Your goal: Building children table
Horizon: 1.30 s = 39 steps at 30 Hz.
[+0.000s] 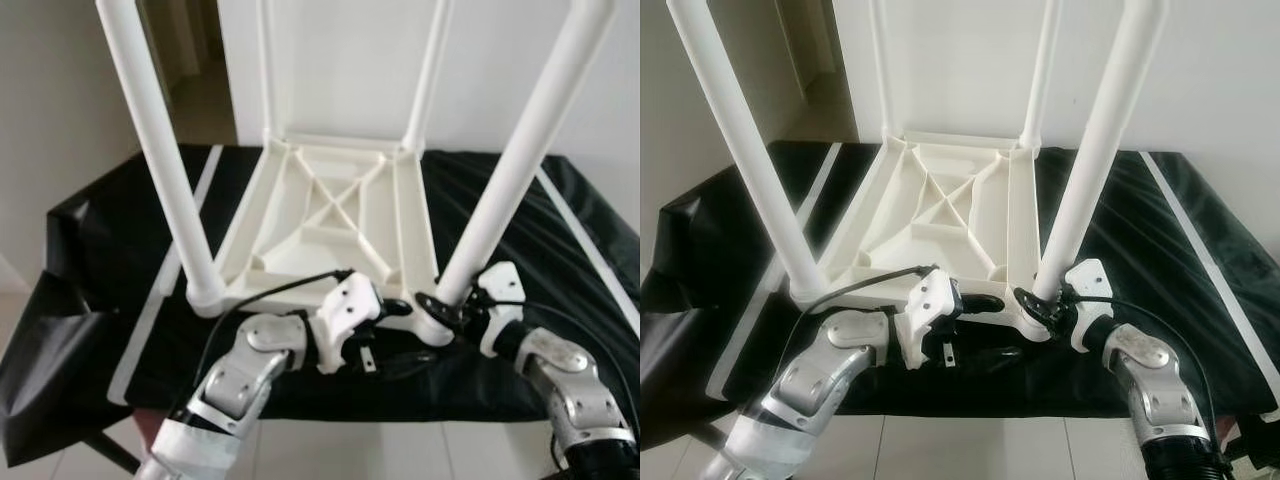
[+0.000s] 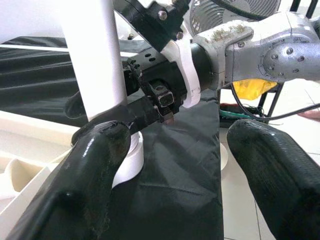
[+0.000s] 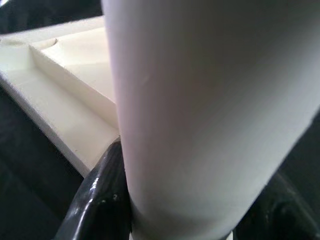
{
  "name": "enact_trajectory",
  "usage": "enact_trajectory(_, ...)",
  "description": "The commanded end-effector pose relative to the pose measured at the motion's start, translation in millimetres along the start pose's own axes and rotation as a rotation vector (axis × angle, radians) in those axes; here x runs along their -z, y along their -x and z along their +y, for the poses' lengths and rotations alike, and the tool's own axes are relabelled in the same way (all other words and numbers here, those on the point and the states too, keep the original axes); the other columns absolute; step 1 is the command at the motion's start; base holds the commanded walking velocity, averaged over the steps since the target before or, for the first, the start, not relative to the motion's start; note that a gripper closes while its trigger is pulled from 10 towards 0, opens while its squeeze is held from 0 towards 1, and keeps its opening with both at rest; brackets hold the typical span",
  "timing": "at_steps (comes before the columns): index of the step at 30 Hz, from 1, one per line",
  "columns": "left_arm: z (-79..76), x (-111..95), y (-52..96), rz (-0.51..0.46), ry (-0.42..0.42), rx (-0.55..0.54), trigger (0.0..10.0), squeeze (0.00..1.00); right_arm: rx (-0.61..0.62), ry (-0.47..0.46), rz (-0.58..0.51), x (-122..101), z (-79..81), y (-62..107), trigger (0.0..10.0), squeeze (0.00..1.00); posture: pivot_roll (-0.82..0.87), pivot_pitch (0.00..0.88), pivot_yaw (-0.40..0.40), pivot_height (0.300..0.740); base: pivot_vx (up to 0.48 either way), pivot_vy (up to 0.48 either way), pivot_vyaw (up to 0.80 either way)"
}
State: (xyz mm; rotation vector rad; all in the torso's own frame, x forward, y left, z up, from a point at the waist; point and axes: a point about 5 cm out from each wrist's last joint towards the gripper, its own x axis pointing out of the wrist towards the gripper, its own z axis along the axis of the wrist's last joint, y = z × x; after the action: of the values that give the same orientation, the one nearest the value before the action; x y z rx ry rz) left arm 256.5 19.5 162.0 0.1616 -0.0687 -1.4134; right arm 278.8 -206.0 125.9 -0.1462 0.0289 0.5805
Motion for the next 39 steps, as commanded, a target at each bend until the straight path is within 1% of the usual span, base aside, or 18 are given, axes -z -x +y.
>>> enact_trajectory(1, 1.2, -2, -3.4, -0.009, -0.005, 0.006, 10.0, 0.00, 0.033, -0.044, -0.019, 4, 6.5, 2.5, 10.0, 0.00, -0.04, 0.000, 0.010, 0.740, 0.000, 0.000, 0.00)
enact_trajectory(4, 2.4, -1, -5.2, -0.007, -0.014, 0.006, 10.0, 0.00, 0.114, -0.114, -0.080, 2, 13.0, 5.3, 10.0, 0.00, -0.06, 0.000, 0.015, 0.740, 0.000, 0.000, 0.00)
enact_trajectory(9, 6.5, 1, -7.1, 0.007, -0.046, -0.023, 10.0, 0.00, 0.190, -0.150, -0.100, 2, 17.1, 5.9, 10.0, 0.00, -0.07, 0.000, 0.016, 0.740, 0.000, 0.000, 0.00)
enact_trajectory(15, 18.2, 3, -8.6, 0.020, -0.069, -0.106, 10.0, 0.00, 0.291, -0.153, -0.091, 3, 23.5, 5.6, 10.0, 0.00, -0.08, 0.000, 0.017, 0.740, 0.000, 0.000, 0.00)
enact_trajectory(17, 27.2, 5, -6.4, 0.042, -0.086, -0.172, 10.0, 0.00, 0.391, -0.140, -0.062, 7, 25.5, 7.7, 10.0, 0.00, -0.07, 0.000, 0.012, 0.740, 0.000, 0.000, 0.00)
enact_trajectory(19, 32.9, 6, -4.0, 0.044, -0.096, -0.215, 10.0, 0.00, 0.407, -0.123, -0.031, 10, 29.7, 7.9, 10.0, 0.00, -0.07, 0.000, 0.012, 0.740, 0.000, 0.000, 0.00)
enact_trajectory(21, 36.6, 7, -2.7, 0.053, -0.091, -0.241, 10.0, 0.00, 0.441, -0.139, -0.026, 10, 30.8, 7.6, 10.0, 0.00, -0.07, 0.000, 0.008, 0.740, 0.000, 0.000, 0.00)
enact_trajectory(23, 43.9, 10, 0.1, 0.078, -0.101, -0.294, 10.0, 0.00, 0.534, -0.176, -0.026, 11, 31.0, 7.1, 10.0, 0.00, -0.07, 0.000, 0.005, 0.740, 0.000, 0.000, 0.00)
enact_trajectory(24, 43.9, 10, 0.1, 0.078, -0.101, -0.294, 10.0, 0.00, 0.534, -0.176, -0.026, 11, 31.0, 7.1, 10.0, 0.00, -0.07, 0.000, 0.005, 0.740, 0.000, 0.000, 0.00)
enact_trajectory(27, 54.2, 22, 3.8, 0.176, -0.118, -0.367, 10.0, 0.00, 0.597, -0.201, -0.022, 13, 36.0, 5.6, 10.0, 0.00, -0.07, 0.000, 0.004, 0.740, 0.000, 0.000, 0.00)
enact_trajectory(29, 54.2, 22, 3.8, 0.176, -0.118, -0.367, 10.0, 0.00, 0.597, -0.201, -0.022, 13, 36.0, 5.6, 10.0, 0.00, -0.07, 0.000, 0.004, 0.740, 0.000, 0.000, 0.00)
enact_trajectory(30, 57.3, 28, 6.5, 0.212, -0.129, -0.380, 10.0, 0.00, 0.631, -0.202, -0.002, 18, 38.1, 5.6, 10.0, 0.00, -0.06, 0.000, 0.002, 0.740, 0.000, 0.000, 0.00)
enact_trajectory(33, 59.5, 30, 7.5, 0.226, -0.137, -0.390, 10.0, 0.00, 0.666, -0.214, 0.010, 20, 38.1, 6.8, 10.0, 0.00, -0.06, 0.000, 0.000, 0.740, 0.000, 0.000, 0.00)
enact_trajectory(34, 61.1, 30, 7.7, 0.229, -0.134, -0.400, 10.0, 0.00, 0.718, -0.220, 0.017, 21, 36.3, 8.1, 10.0, 0.22, -0.06, 0.000, -0.002, 0.740, 0.000, 0.000, 0.00)
enact_trajectory(35, 61.1, 30, 7.7, 0.229, -0.134, -0.400, 10.0, 0.00, 0.718, -0.220, 0.017, 21, 36.3, 8.1, 10.0, 0.22, -0.06, 0.000, -0.002, 0.740, 0.000, 0.000, 0.00)
enact_trajectory(36, 62.3, 30, 7.6, 0.229, -0.132, -0.406, 10.0, 0.00, 0.755, -0.224, 0.025, 21, 35.5, 9.1, 10.0, 0.67, -0.06, 0.000, -0.002, 0.740, 0.000, 0.000, 0.00)
enact_trajectory(38, 62.8, 30, 7.3, 0.228, -0.130, -0.411, 10.0, 0.00, 0.774, -0.241, 0.032, 22, 36.7, 9.0, 10.0, 0.67, -0.06, 0.000, -0.006, 0.740, 0.000, 0.000, 0.00)
enact_trajectory(39, 62.6, 32, 6.3, 0.231, -0.126, -0.419, 10.0, 0.00, 0.759, -0.276, 0.009, 20, 43.9, 5.6, 10.0, 1.00, -0.06, 0.000, -0.010, 0.740, 0.000, 0.000, 0.00)
